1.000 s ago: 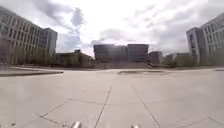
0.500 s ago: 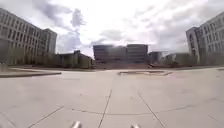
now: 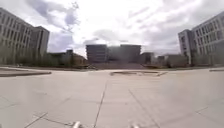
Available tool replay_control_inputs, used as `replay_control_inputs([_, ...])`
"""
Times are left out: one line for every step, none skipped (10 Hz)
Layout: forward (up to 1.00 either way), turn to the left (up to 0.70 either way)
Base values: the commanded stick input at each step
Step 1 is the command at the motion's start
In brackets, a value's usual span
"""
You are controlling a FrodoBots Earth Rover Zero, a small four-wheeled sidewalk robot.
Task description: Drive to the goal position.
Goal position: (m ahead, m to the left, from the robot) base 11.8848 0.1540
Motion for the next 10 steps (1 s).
replay_control_inputs([0.70, 0.00])
replay_control_inputs([0.70, 0.00])
replay_control_inputs([0.70, 0.00])
replay_control_inputs([0.70, 0.00])
replay_control_inputs([0.70, 0.00])
replay_control_inputs([0.70, 0.00])
replay_control_inputs([0.70, 0.00])
replay_control_inputs([0.70, 0.00])
replay_control_inputs([0.70, 0.00])
replay_control_inputs([0.70, 0.00])
